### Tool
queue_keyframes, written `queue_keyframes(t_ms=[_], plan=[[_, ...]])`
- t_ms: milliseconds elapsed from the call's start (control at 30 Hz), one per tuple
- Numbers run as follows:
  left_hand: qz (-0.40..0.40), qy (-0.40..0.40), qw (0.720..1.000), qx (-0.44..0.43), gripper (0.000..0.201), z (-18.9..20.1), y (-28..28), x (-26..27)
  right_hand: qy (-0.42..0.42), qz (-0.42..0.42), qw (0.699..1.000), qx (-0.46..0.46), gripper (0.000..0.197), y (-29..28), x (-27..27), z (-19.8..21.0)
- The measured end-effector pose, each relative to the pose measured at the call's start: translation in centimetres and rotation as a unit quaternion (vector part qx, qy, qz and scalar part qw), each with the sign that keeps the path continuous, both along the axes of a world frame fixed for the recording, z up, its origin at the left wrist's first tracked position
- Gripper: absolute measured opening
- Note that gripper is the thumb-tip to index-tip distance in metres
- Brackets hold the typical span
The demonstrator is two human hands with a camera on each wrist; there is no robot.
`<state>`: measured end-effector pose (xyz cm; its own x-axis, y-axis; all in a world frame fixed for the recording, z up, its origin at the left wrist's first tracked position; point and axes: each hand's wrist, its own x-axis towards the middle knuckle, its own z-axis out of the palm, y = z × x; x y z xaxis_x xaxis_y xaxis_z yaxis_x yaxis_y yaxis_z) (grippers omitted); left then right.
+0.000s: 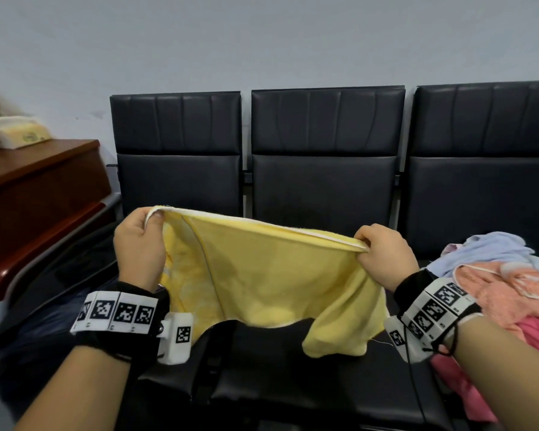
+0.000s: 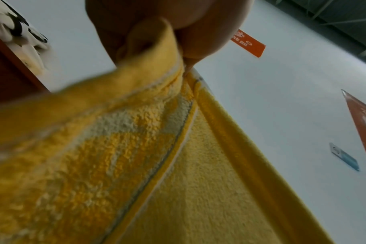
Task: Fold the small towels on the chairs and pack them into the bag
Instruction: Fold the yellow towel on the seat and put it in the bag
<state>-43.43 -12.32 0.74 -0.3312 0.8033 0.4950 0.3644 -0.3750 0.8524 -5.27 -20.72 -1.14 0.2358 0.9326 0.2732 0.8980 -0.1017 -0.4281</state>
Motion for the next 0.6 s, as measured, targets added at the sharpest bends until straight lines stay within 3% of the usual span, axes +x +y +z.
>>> queue_keyframes(t_ms=[133,233,300,500,600], plan=[[0.004,0.038,0.997,-0.07,0.026,-1.4,0.9,-0.3,0.097,0.004,0.995,0.011,0.01,0.3,0.7,-0.4],[-0.031,0.071,0.988,-0.133,0.028,-3.0,1.3,0.3,0.185,0.063,0.981,-0.007,0.01,0.2,0.7,-0.4],[-0.063,0.051,0.982,-0.173,0.026,-3.7,1.2,1.2,0.221,0.107,0.969,-0.024,0.013,-0.1,0.6,-0.3],[-0.219,0.06,0.959,-0.172,0.031,-4.0,-1.1,6.6,0.271,0.143,0.951,-0.034,0.007,-0.3,-0.7,-0.5],[-0.312,0.071,0.931,-0.176,0.04,-3.1,-3.0,10.1,0.265,0.159,0.951,-0.03,0.007,-0.2,-1.7,-0.5]])
